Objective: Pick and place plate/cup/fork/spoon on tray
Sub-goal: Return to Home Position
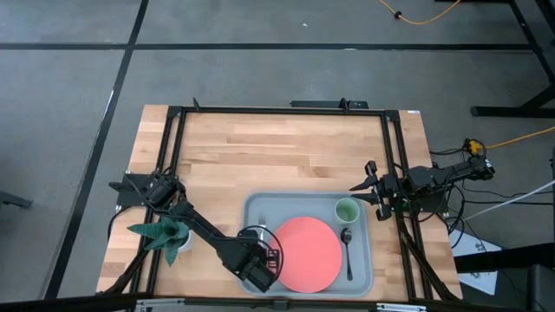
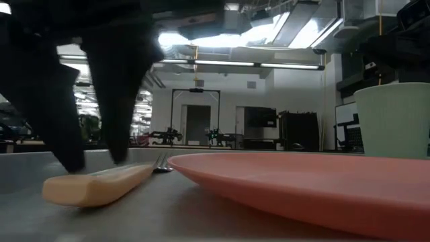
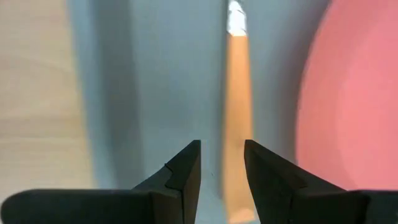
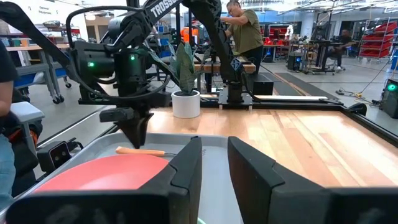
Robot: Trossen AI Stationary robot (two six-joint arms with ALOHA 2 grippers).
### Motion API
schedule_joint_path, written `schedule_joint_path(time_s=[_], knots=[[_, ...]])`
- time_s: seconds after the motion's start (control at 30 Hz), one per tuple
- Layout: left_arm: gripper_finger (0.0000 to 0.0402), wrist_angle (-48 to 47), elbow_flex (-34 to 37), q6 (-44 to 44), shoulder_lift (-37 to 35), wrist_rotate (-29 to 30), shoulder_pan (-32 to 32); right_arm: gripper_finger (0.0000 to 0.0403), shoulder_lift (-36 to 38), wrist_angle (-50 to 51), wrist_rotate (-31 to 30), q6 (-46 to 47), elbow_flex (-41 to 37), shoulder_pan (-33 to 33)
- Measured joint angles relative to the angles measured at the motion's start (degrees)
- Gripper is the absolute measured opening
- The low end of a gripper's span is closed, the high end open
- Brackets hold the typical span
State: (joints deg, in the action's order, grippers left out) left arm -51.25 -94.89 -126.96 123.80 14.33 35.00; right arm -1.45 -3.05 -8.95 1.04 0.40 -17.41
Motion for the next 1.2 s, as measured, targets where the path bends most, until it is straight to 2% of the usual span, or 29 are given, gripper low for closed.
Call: schedule_joint_path(time_s=[0.17, 0.33, 0.43, 0.5, 0.63, 0.77, 0.87, 0.93, 1.03, 1.2], knots=[[0.0116, -7.8, -1.2, -0.1, -1.6, 0.1, 0.0, 0.0083, 0.0, 0.0, 0.0, 0.0, 0.0, 0.0], [0.0114, -23.7, -10.0, 2.3, -2.0, 3.7, 0.1, 0.0083, 0.0, 0.0, 0.0, 0.0, 0.0, 0.0], [0.0115, -30.7, -15.0, 8.9, -2.2, 5.8, -0.4, 0.0083, 0.0, 0.0, 0.0, 0.0, 0.0, 0.0], [0.0116, -35.2, -17.8, 15.1, -1.9, 13.0, -0.9, 0.0083, 0.0, 0.0, 0.0, 0.0, 0.0, 0.0], [0.0116, -37.9, -24.3, 34.8, -2.0, 36.5, -0.9, 0.0083, 0.0, 0.0, 0.0, 0.0, 0.0, 0.0], [0.0116, -35.0, -29.1, 60.4, -2.1, 50.7, -0.3, 0.0083, 0.0, 0.0, 0.0, 0.0, 0.0, 0.0], [0.0116, -35.3, -30.0, 71.8, -2.0, 59.8, -0.5, 0.0083, 0.0, 0.0, 0.0, 0.0, 0.0, 0.0], [0.0116, -38.3, -30.1, 73.8, -2.0, 64.9, -0.6, 0.0083, 0.0, 0.0, 0.0, 0.0, 0.0, 0.0], [0.0116, -38.4, -28.1, 74.6, -2.0, 68.9, -1.0, 0.0083, 0.0, 0.0, 0.0, 0.0, 0.0, 0.0], [0.0116, -38.8, -23.7, 67.0, -1.9, 75.7, -4.0, 0.0083, 0.0, 0.0, 0.0, 0.0, 0.0, 0.0]])
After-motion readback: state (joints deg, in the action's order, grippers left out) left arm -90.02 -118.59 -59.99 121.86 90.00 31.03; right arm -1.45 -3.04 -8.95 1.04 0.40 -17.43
